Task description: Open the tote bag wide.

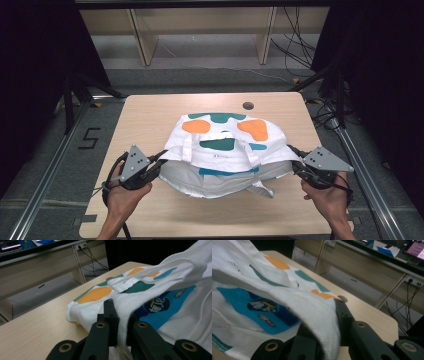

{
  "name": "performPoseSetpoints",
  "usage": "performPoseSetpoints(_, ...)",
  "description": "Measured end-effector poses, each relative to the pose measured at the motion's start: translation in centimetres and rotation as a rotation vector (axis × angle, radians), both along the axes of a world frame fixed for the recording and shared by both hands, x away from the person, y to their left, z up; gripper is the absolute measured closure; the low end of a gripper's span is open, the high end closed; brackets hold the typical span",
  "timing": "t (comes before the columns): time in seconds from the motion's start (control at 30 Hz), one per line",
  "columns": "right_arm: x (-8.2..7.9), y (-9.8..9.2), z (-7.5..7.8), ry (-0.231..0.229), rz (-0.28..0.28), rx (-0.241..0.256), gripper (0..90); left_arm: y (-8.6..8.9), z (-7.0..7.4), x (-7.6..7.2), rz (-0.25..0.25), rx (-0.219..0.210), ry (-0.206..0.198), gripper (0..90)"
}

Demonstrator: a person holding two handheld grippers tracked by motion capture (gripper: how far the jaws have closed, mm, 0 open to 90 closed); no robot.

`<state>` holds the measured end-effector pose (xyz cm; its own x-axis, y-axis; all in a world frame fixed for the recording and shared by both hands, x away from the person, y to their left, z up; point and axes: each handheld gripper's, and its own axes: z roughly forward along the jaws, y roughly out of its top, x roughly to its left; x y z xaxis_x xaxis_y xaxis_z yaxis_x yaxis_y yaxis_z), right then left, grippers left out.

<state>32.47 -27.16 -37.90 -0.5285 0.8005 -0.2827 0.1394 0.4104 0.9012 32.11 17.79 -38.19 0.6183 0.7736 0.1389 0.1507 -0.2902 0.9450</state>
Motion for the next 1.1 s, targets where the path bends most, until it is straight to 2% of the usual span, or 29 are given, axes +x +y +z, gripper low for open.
performPoseSetpoints(0.07,0.1,0.0,1.1,-0.014,-0.006,0.016,81.4,0.0,0.9,0.0,0.000,-0.007,-0.015,86.7)
performPoseSetpoints(0.1,0.1,0.0,1.7,-0.028,-0.010,0.006,81.5,0.0,0.9,0.0,0.000,-0.007,-0.015,86.6)
performPoseSetpoints(0.13,0.2,0.0,2.3,-0.045,-0.008,0.000,81.5,0.0,1.8,0.1,-0.001,-0.022,-0.035,86.7)
performPoseSetpoints(0.27,0.3,0.0,4.8,-0.083,-0.009,-0.021,81.5,0.3,3.5,0.2,0.010,-0.053,-0.067,86.8)
performPoseSetpoints(0.3,0.3,0.0,4.8,-0.083,-0.009,-0.021,81.5,0.3,3.5,0.2,0.010,-0.053,-0.067,86.9)
performPoseSetpoints(0.33,0.3,-0.1,6.1,-0.107,0.000,-0.035,81.5,0.5,4.3,0.2,0.003,-0.069,-0.083,86.9)
performPoseSetpoints(0.4,0.1,-0.1,7.2,-0.117,0.005,-0.032,81.5,0.6,5.0,0.1,-0.001,-0.091,-0.121,87.0)
performPoseSetpoints(0.47,-0.1,-0.2,8.2,-0.127,0.019,-0.038,81.5,0.6,5.4,0.0,-0.013,-0.103,-0.128,87.1)
performPoseSetpoints(0.5,-0.3,-0.2,8.6,-0.135,0.016,-0.039,81.6,0.6,6.3,-0.4,-0.028,-0.140,-0.147,87.1)
performPoseSetpoints(0.57,-0.5,-0.2,9.0,-0.127,0.027,-0.030,81.6,0.6,6.7,-0.7,-0.033,-0.148,-0.156,87.0)
performPoseSetpoints(0.6,-0.9,-0.4,9.7,-0.170,0.016,-0.037,81.7,0.5,7.6,-1.4,-0.044,-0.146,-0.165,87.0)
performPoseSetpoints(0.63,-1.1,-0.4,9.9,-0.160,0.013,-0.025,81.7,0.5,7.9,-1.6,-0.049,-0.148,-0.174,87.1)
performPoseSetpoints(0.7,-1.1,-0.6,10.2,-0.177,0.013,-0.020,81.7,0.5,8.2,-1.8,-0.050,-0.152,-0.180,87.1)
performPoseSetpoints(0.73,-1.1,-0.7,10.6,-0.176,0.021,-0.012,81.6,0.5,8.6,-1.9,-0.057,-0.177,-0.180,87.0)
performPoseSetpoints(0.77,-1.2,-0.9,10.8,-0.190,0.026,-0.008,81.6,0.6,8.7,-1.9,-0.057,-0.183,-0.183,87.0)
performPoseSetpoints(0.83,-1.3,-0.7,11.0,-0.180,0.023,0.010,81.6,0.6,8.8,-1.6,-0.057,-0.189,-0.180,87.0)
performPoseSetpoints(0.9,-1.2,-0.7,11.1,-0.190,0.025,0.009,81.6,0.7,8.7,-1.3,-0.050,-0.194,-0.178,87.0)
performPoseSetpoints(0.97,-0.4,-0.7,10.9,-0.202,0.015,0.012,81.6,0.8,8.1,-0.1,-0.023,-0.204,-0.166,86.9)
performPoseSetpoints(1.03,0.3,-0.6,10.2,-0.181,0.011,0.022,81.6,0.8,7.5,0.7,-0.025,-0.227,-0.139,86.8)
performPoseSetpoints(1.1,1.2,-0.7,9.5,-0.167,0.004,0.032,81.6,0.8,6.9,1.2,-0.034,-0.221,-0.126,86.7)
